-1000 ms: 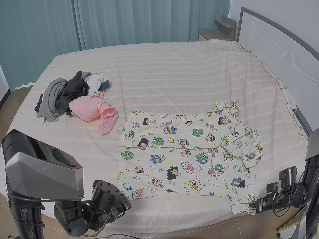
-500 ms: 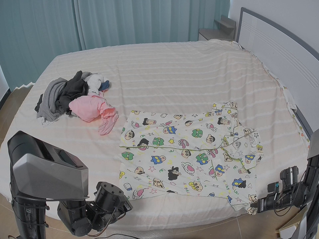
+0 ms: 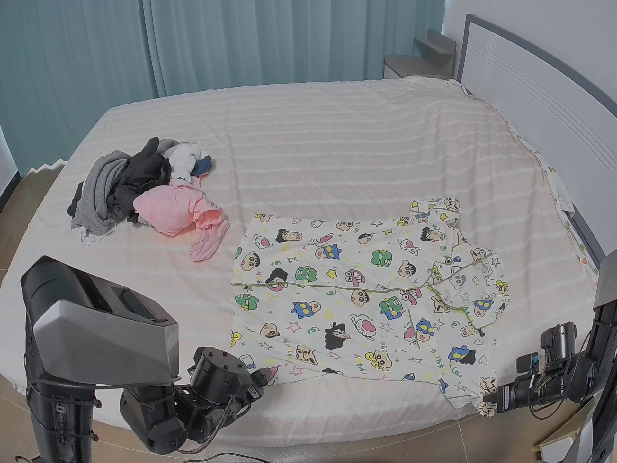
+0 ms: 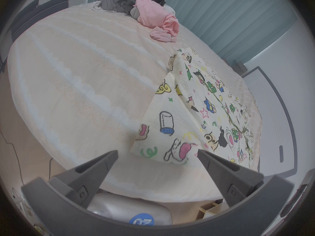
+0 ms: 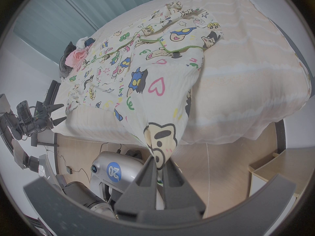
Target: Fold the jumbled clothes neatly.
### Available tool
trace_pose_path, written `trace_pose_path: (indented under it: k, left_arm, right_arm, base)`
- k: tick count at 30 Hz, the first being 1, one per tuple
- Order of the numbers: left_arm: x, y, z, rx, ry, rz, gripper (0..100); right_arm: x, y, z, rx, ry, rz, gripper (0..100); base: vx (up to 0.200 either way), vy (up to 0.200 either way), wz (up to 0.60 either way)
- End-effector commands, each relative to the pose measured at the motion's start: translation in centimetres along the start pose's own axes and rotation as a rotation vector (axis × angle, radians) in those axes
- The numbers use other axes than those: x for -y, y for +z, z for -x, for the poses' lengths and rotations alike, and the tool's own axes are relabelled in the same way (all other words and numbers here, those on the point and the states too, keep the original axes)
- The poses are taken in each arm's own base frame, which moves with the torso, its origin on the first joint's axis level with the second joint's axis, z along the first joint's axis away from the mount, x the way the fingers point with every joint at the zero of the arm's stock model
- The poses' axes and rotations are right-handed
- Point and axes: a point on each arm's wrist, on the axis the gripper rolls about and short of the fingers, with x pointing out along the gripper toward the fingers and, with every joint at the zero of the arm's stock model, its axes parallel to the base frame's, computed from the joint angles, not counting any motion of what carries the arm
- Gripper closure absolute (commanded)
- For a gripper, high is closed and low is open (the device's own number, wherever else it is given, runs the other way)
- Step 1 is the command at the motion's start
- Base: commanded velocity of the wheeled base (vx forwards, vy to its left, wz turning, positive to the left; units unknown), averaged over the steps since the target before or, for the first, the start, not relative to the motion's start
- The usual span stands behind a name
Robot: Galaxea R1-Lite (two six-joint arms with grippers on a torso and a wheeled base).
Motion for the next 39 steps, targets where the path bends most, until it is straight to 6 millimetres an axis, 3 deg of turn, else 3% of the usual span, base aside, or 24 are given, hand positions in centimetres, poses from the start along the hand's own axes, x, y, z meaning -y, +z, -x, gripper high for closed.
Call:
trace_pose_path:
  k: [1, 15, 16, 28, 39]
  left_arm:
    - [0.2, -0.1, -1.1, 0.021, 0.008, 0.005, 0]
    - [1.8, 0.1, -3.1, 0.052, 0.005, -0.017, 0]
    - [2.0, 0.1, -3.2, 0.049, 0.01, -0.021, 100]
    - [1.4, -0.3, -2.9, 0.016, 0.065, -0.06, 100]
    - [0.3, 0.5, 0.4, 0.006, 0.079, -0.094, 100]
  right_arm:
    - [-0.1, -0.4, 0.2, -0.014, 0.002, -0.004, 100]
    - [-0.1, -0.3, 0.2, -0.002, 0.003, 0.0, 100]
    - [-0.1, -0.3, 0.2, -0.002, 0.003, 0.0, 100]
    - [0.0, -0.2, 0.4, 0.004, 0.002, -0.005, 100]
    - [-0.6, -0.7, 1.8, -0.031, 0.048, 0.029, 100]
  base:
    - [0.0, 0.0, 0.0]
    - [0.0, 0.0, 0.0]
    - [0.0, 0.0, 0.0]
    - [0.0, 0.0, 0.0]
    - [0.0, 0.0, 0.0]
